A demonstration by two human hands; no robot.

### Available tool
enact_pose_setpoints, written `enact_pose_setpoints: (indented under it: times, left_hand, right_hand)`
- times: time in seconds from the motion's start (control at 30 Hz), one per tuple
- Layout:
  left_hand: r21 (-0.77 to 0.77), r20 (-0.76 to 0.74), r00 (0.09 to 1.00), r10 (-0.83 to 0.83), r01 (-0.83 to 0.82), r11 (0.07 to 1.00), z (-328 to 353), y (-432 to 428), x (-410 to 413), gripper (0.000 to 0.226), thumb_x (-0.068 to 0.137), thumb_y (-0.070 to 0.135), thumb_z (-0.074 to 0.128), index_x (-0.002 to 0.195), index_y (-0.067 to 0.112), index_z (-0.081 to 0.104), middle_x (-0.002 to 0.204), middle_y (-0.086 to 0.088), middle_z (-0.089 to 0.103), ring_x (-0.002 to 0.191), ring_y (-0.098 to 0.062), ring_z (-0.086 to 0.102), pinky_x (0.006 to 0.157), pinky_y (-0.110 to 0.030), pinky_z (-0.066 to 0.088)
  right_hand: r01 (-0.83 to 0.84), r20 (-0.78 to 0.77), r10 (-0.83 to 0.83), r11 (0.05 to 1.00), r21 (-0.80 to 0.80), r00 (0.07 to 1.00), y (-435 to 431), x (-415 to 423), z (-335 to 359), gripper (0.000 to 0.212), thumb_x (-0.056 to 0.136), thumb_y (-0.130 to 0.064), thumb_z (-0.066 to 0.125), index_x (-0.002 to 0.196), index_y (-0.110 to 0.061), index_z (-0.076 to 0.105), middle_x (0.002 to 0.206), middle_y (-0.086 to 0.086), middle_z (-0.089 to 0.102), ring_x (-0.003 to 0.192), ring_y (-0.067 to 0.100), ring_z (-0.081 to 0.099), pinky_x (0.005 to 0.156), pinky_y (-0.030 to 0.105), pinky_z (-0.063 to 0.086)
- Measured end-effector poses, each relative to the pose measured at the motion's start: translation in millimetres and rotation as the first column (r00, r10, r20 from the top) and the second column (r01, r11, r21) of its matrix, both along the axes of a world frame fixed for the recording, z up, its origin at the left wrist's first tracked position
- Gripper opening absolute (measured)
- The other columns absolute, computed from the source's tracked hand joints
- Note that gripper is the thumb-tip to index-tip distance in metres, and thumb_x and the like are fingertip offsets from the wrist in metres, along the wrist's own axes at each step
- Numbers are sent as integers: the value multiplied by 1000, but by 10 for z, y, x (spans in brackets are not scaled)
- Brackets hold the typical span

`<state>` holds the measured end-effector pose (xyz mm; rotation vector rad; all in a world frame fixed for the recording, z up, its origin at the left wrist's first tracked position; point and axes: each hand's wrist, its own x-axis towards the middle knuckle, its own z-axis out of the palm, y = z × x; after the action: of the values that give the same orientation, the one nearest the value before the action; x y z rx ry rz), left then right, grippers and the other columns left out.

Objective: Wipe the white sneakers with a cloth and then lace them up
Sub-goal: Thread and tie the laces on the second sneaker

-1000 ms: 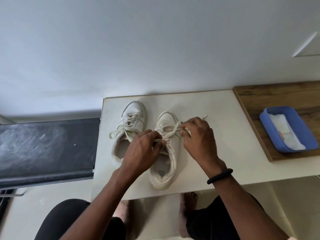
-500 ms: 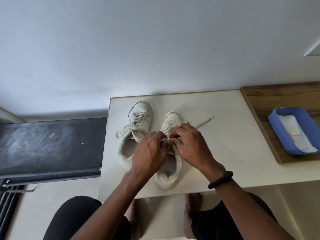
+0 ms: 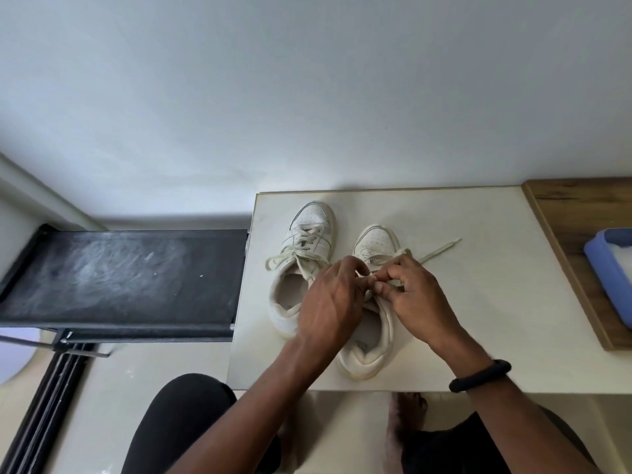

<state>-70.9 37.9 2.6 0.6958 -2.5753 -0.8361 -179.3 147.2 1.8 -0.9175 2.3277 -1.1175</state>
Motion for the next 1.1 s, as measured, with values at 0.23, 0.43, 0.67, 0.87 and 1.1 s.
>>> enact_pose_setpoints:
  times: [0.23,0.43,0.67,0.87,1.1]
  left_hand:
    - [-202,-20,976,-219,210,957,-28,-96,-5,12,95,29,67,100,18,67,92,3,64,87,-20,61,68,-33,52]
    - [-127,-10,972,-235,232,964,-4,-115,-9,34,99,42,47,97,17,71,91,3,62,87,-19,60,70,-33,52]
    - [-70,36,986,-163,165,984,-16,-69,-8,24,103,26,45,90,10,57,90,-5,55,87,-23,52,82,-30,39]
    - [83,91,980,-179,171,982,-5,-123,-5,22,105,26,47,96,10,59,94,-1,54,94,-16,49,80,-19,29]
    - [117,92,978,-187,176,978,1,-134,-9,22,106,25,47,97,10,61,96,-1,54,95,-16,50,83,-21,32]
  right_hand:
    - [73,216,-94,992,102,972,45,-39,5,31,103,-21,54,86,4,61,103,11,55,100,27,58,91,45,46]
    - [75,281,-96,994,85,955,31,-37,25,30,103,-21,53,85,0,63,103,6,54,106,24,56,95,41,45]
    - [24,128,-32,998,62,991,148,-130,165,13,96,-31,65,86,-26,71,86,-10,72,85,3,66,79,28,51]
    - [-102,-81,116,981,167,990,196,-40,254,20,80,-38,82,81,-31,64,77,-12,68,75,5,65,69,31,56]
    - [-68,-315,118,984,165,942,94,72,217,20,84,-28,71,75,-25,54,75,-11,58,67,9,57,57,28,49]
